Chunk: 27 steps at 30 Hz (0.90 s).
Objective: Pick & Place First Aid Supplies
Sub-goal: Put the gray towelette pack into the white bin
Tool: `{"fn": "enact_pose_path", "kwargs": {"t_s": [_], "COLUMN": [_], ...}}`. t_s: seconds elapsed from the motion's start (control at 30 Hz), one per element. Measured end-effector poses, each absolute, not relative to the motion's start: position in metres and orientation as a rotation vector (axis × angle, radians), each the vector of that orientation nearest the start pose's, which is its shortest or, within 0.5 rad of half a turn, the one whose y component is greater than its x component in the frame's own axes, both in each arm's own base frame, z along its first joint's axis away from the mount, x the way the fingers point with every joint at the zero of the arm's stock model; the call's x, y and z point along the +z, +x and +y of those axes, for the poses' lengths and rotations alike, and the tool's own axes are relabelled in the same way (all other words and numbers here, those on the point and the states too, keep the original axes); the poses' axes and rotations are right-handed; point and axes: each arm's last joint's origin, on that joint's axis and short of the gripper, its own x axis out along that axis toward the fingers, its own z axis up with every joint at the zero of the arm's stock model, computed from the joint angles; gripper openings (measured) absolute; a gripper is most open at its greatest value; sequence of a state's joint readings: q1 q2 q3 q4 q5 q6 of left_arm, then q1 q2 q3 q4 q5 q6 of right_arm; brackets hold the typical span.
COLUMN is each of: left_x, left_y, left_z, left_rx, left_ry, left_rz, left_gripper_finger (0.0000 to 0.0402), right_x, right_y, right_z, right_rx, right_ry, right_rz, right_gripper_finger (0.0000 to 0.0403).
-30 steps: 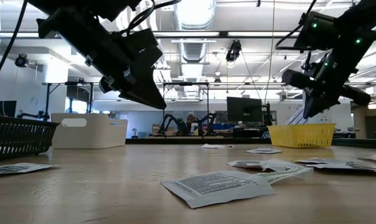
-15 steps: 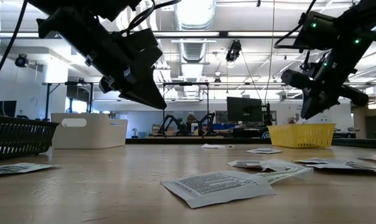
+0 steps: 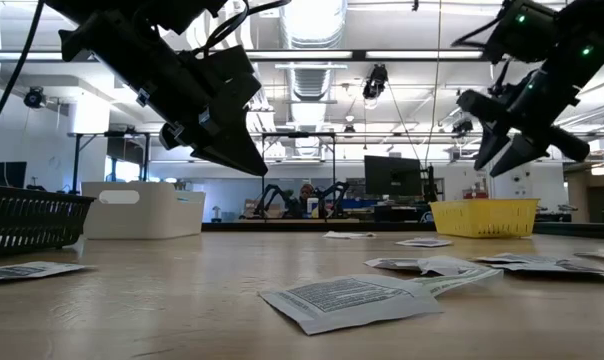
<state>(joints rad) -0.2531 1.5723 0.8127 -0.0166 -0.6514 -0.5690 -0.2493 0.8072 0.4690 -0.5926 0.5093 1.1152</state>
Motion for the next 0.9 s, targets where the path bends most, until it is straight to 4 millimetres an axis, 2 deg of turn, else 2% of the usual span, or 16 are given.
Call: {"fn": "enact_pose_path", "kwargs": {"t_s": [0.27, 0.57, 0.9], "left_x": [0.179, 0.178, 0.177], "left_y": [0.299, 0.299, 0.295], "left_z": [-0.059, -0.061, -0.084], "left_rx": [0.55, 0.484, 0.221], "left_ry": [-0.201, -0.193, -0.17], "left_rz": [0.57, 0.605, 0.695], "left_gripper_finger": [0.0087, 0.0087, 0.0087], "right_x": [0.21, 0.224, 0.225], "right_y": [0.129, 0.145, 0.155], "right_z": [-0.043, -0.026, 0.002], "right_rx": [-0.919, -0.621, -0.501], "right_ry": [0.911, 0.784, 0.66], "right_rz": [0.416, 0.373, 0.378], "right_gripper_finger": [0.0128, 0.0101, 0.0064]}}
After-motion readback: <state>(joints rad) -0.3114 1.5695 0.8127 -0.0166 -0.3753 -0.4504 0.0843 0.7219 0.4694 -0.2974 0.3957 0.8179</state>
